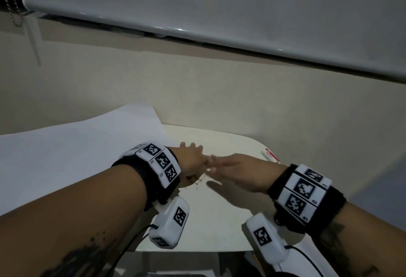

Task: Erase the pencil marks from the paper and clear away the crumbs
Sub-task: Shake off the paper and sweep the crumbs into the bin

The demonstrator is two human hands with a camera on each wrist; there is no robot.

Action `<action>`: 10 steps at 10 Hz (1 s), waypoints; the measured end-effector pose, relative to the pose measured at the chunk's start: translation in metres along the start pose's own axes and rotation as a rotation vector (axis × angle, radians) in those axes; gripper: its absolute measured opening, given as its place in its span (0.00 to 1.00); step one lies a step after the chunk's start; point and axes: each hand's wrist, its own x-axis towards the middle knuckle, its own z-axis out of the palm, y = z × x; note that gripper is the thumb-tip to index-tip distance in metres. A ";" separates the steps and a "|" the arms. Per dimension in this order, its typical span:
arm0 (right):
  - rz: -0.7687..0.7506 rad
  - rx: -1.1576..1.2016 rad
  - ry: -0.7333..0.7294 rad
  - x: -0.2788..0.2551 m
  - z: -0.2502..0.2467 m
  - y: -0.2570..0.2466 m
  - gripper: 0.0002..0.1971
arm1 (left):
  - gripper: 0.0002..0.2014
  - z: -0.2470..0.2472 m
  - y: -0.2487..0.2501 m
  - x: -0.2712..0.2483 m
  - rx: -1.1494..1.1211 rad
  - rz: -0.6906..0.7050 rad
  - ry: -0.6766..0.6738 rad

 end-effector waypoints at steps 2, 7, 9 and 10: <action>0.339 -0.242 -0.041 -0.004 0.010 0.036 0.35 | 0.27 0.005 0.035 -0.033 -0.065 0.190 -0.136; 0.441 -0.040 0.229 0.029 -0.048 0.034 0.32 | 0.21 -0.009 -0.014 -0.016 -0.165 -0.231 0.132; 0.384 -0.062 0.047 0.048 -0.032 0.033 0.28 | 0.15 -0.004 -0.021 -0.002 -0.242 -0.295 0.129; 0.253 0.620 0.081 0.048 -0.029 0.035 0.18 | 0.09 -0.003 -0.026 0.005 -0.280 -0.294 0.131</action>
